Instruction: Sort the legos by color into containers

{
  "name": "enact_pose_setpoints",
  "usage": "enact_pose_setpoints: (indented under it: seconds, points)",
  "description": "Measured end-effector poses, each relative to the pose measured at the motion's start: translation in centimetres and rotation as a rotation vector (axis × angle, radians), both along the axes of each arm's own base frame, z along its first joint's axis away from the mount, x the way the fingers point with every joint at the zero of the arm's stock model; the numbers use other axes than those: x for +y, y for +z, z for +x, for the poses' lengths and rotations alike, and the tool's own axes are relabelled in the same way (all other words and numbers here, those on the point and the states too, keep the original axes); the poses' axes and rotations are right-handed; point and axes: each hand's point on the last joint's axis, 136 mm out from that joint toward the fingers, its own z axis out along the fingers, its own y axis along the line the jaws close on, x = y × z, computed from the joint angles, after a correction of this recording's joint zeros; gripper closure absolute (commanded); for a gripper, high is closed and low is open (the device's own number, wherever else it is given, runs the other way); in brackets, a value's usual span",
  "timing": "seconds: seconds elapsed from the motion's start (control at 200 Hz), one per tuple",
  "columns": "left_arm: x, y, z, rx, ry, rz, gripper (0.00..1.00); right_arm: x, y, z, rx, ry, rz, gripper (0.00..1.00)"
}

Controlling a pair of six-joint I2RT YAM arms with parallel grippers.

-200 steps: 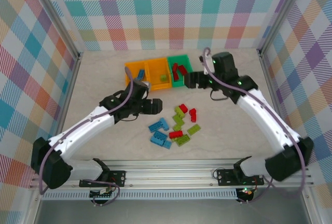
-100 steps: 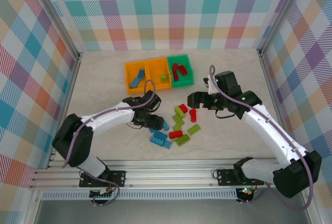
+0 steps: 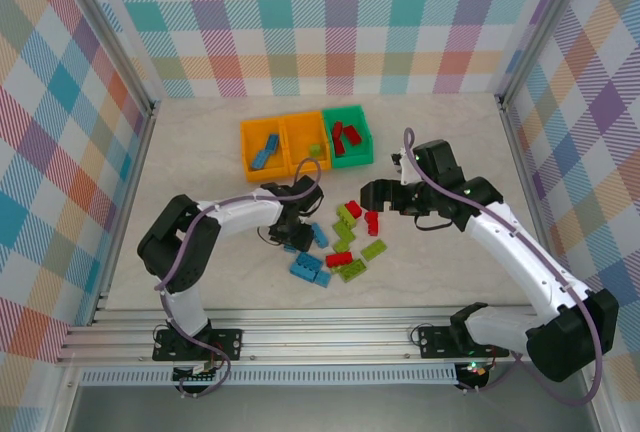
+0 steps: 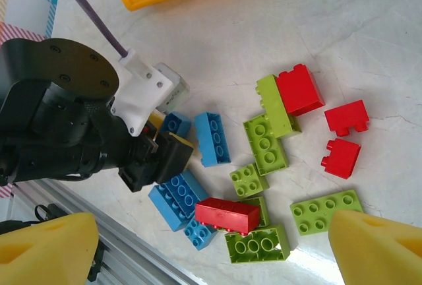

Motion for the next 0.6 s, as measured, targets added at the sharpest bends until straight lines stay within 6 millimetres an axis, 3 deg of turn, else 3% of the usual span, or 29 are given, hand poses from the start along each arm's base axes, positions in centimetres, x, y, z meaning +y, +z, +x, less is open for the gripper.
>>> enact_pose_setpoints:
  seconds: [0.2, 0.37, 0.5, 0.6]
  points:
    - [0.2, 0.2, 0.3, -0.022, 0.062, 0.002, 0.82, 1.6, 0.5, -2.0, 0.048, 0.124, 0.083, 0.10]
    - [1.0, 0.9, 1.8, -0.076, 0.145, 0.019, 0.89, 2.2, -0.4, -3.4, 0.126, 0.193, 0.098, 0.08]
    - [2.6, 4.5, 5.9, -0.198, 0.265, 0.006, 0.88, 2.0, -0.2, -3.6, 0.120, 0.191, 0.097, 0.08]
    - [5.4, 9.7, 11.7, -0.351, 0.424, -0.062, 0.88, 1.9, 0.0, -3.5, 0.108, 0.181, 0.091, 0.08]
